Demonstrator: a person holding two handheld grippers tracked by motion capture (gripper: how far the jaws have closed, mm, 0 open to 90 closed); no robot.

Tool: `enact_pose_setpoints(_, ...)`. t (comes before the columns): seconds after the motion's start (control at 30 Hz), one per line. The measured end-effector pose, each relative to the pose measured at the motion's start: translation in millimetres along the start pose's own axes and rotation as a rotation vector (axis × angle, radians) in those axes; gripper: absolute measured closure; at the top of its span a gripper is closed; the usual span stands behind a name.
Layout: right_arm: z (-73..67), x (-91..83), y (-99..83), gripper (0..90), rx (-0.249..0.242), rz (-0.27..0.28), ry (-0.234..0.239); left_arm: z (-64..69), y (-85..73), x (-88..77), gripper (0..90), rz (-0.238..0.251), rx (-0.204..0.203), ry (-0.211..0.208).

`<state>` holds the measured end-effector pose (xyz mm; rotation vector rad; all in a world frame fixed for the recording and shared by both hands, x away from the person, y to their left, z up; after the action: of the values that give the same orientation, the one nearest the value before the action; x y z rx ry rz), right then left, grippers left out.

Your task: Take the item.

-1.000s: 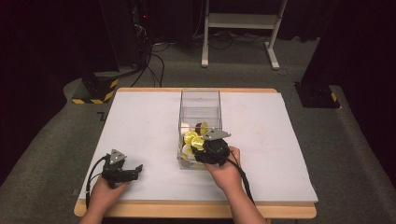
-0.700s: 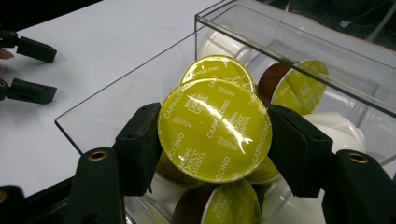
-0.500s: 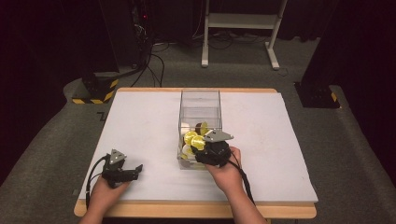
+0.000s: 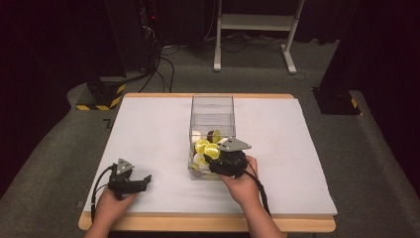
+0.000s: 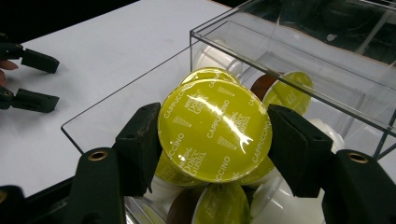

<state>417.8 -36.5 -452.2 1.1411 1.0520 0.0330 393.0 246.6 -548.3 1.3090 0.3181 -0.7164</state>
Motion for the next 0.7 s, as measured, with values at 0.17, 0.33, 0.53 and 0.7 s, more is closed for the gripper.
enact_pose_setpoints(0.17,3.6,-3.6,0.6,38.4,0.007,0.013,-0.003,-0.1,-0.1,-0.1,13.9,-0.002,0.003,0.0)
enact_pose_setpoints(0.33,7.0,-8.1,0.9,38.4,0.012,0.02,-0.007,-0.2,-0.1,-0.1,13.9,-0.002,0.004,0.0)
enact_pose_setpoints(0.53,12.0,-14.0,1.7,38.4,0.021,0.031,-0.012,0.0,0.0,0.0,13.9,0.0,0.0,0.0)
enact_pose_setpoints(0.7,16.7,-22.6,3.8,38.4,0.033,0.051,-0.019,-0.1,-0.1,-0.1,13.9,-0.002,0.003,0.0)
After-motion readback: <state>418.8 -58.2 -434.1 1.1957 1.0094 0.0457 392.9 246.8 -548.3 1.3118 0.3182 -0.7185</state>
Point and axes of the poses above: each handheld gripper's, and its own axes: x roughly forward along the jaws, y roughly out of its top, z roughly to its right, the point moved 6 cm from there along x, roughly forward along the jaws, and after that the axes turned 9 degrees about -z, right-handed, at the moved point
